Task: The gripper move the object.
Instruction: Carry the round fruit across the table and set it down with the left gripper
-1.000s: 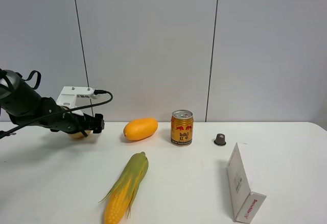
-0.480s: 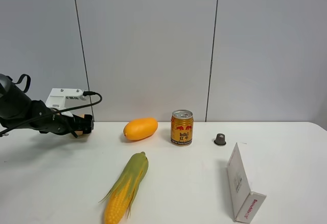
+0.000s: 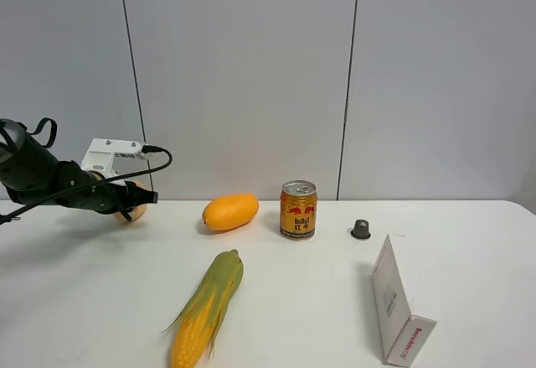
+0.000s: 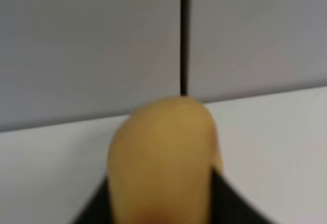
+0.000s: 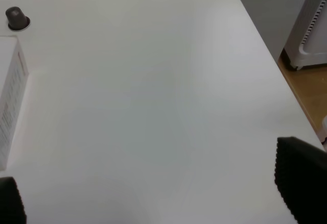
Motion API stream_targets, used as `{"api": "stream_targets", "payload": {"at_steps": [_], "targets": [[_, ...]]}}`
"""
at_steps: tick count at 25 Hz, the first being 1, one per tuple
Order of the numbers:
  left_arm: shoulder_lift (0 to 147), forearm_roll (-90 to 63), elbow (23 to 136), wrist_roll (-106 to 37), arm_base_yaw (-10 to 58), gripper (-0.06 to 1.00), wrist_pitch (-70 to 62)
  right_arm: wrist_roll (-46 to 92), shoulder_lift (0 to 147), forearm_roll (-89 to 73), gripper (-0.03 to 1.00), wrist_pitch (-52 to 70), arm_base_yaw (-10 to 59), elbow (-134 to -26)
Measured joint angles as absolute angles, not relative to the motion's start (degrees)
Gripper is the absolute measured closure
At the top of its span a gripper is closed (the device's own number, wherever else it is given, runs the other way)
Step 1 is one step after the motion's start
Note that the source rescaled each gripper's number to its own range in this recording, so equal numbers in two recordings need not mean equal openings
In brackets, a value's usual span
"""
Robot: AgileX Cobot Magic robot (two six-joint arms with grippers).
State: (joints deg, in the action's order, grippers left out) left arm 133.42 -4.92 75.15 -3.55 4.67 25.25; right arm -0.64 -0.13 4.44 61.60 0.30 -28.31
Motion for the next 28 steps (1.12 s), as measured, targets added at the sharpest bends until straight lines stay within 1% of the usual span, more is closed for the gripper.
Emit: {"api": "stream_targets", "payload": {"at_steps": [1,2,4,6,10,14,17,20,23,28], "targets": [[133.4,-4.9,75.3,-3.6,4.7,0.84,25.1,-0.6,-0.1,4.4,-0.03,61.6,0.3,-28.3],[133.4,-4.9,75.3,-3.6,4.7,0.88,24.8,-0.6,-0.1,4.4,-0.03,61.6,0.3,-28.3],[133.4,-4.7,75.3,-3.6,4.7,0.91,24.0,-0.6,-0.1,4.4,-0.03,61.6,0.3,-28.3],[132.5,-4.5,75.4,-3.6,4.7,0.93,21.7,-0.6,-0.1,4.4,-0.03,61.6,0.3,-28.3],[128.0,-4.2,75.3,-3.6,4.7,0.93,11.5,-0.6,-0.1,4.4,-0.03,61.6,0.3,-28.3],[119.1,-4.0,75.3,-3.6,5.3,0.94,3.5,-0.6,-0.1,4.4,-0.03,61.6,0.3,-28.3],[111.0,-4.0,75.3,-3.6,7.2,0.94,-2.3,-0.6,-0.1,4.4,-0.03,61.6,0.3,-28.3],[103.3,-4.0,75.4,-3.6,11.0,0.94,-9.3,-0.6,-0.1,4.4,-0.03,61.6,0.3,-28.3],[97.7,-4.5,75.4,-3.6,16.6,0.94,-16.8,-0.6,-0.1,4.4,-0.03,61.6,0.3,-28.3],[92.9,-7.6,75.4,-3.5,25.7,0.94,-23.6,-0.6,-0.1,4.4,-0.03,61.6,0.3,-28.3]]}}
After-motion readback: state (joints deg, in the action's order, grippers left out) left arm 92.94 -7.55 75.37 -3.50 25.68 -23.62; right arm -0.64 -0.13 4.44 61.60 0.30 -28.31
